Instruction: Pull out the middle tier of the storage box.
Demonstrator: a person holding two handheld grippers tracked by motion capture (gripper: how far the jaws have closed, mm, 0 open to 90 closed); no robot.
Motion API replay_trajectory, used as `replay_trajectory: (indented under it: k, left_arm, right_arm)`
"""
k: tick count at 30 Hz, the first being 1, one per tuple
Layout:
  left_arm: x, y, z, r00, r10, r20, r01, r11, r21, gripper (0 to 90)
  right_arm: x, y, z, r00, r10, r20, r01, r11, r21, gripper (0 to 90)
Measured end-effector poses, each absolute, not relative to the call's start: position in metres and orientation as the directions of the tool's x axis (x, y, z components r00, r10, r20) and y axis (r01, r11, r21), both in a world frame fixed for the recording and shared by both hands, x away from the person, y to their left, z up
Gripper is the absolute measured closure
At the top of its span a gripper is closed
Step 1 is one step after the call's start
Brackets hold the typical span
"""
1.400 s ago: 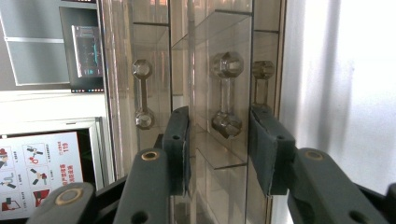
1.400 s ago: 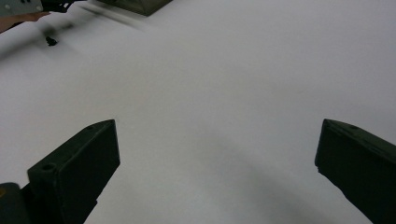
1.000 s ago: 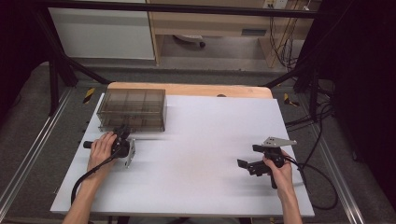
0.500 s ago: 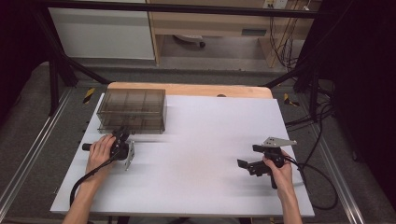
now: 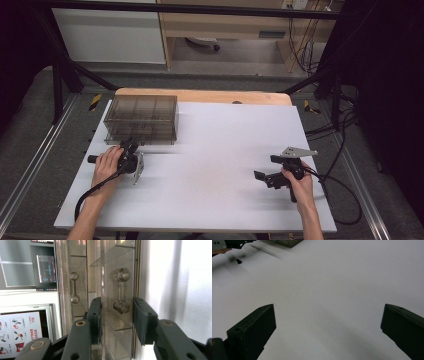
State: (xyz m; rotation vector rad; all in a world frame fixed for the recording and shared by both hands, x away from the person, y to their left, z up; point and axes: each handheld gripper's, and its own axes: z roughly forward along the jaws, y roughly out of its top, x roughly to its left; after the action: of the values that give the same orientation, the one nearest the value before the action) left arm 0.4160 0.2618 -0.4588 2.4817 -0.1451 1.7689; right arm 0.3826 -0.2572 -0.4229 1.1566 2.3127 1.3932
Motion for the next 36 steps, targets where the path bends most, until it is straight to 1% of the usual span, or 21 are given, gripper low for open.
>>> replay_trajectory:
  k: [36]
  left_arm:
    - [0.403,0.264,-0.459,0.326,-0.022,0.945,-0.134,-0.991,0.024,61.3]
  right_arm:
    - [0.382,-0.258,-0.422,-0.67,0.711,0.214,0.518,0.241,0.821,0.5]
